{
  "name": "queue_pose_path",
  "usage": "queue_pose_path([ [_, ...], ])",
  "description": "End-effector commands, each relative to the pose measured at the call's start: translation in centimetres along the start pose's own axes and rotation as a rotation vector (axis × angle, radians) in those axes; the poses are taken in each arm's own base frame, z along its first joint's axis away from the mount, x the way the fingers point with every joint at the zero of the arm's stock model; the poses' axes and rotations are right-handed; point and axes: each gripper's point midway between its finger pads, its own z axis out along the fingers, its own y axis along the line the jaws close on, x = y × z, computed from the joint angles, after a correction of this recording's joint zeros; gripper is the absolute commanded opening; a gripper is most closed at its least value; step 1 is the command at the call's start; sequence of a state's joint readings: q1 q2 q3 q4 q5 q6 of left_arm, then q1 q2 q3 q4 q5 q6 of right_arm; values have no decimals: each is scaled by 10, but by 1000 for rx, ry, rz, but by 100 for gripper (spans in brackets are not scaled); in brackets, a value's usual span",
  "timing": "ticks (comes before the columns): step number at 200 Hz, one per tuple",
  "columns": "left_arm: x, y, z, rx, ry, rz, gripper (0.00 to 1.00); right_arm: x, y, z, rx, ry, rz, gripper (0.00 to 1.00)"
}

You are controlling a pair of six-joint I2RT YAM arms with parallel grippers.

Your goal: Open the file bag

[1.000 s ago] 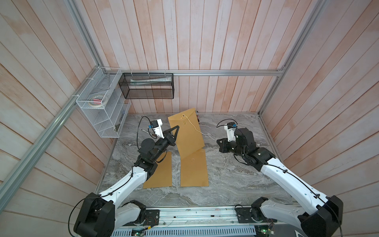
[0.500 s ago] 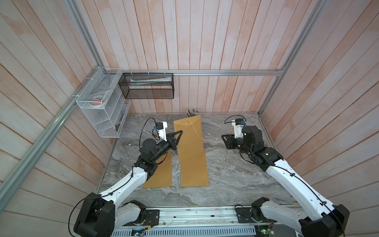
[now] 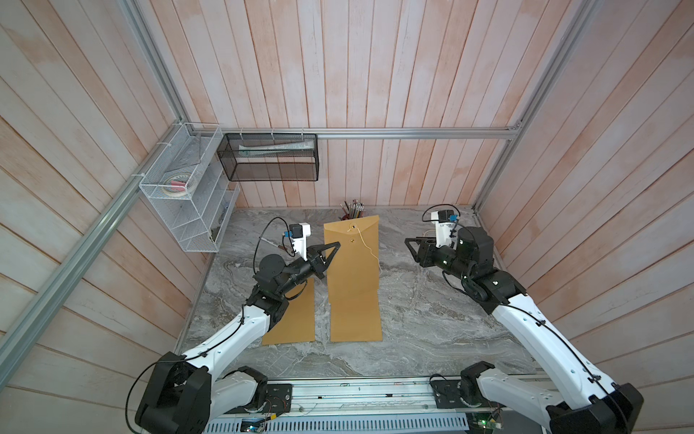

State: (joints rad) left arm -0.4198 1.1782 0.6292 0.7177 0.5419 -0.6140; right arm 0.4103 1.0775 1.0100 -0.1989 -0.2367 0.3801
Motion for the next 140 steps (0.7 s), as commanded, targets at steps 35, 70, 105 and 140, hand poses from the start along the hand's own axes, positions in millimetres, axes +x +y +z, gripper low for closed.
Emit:
queue_pose_path([
  [35,13,-15,0,68,28,-25,0,-6,38,21,-264,-18,31,47],
  [70,16,-21,5,84,35,-28,0,-3,48,27,-334,-8,47,47],
  [105,20,-30,11,117,43,-34,0,1,51,33,-358,4,57,47],
  [140,26,-35,13,141,49,-54,0,-2,55,33,-383,-1,51,47],
])
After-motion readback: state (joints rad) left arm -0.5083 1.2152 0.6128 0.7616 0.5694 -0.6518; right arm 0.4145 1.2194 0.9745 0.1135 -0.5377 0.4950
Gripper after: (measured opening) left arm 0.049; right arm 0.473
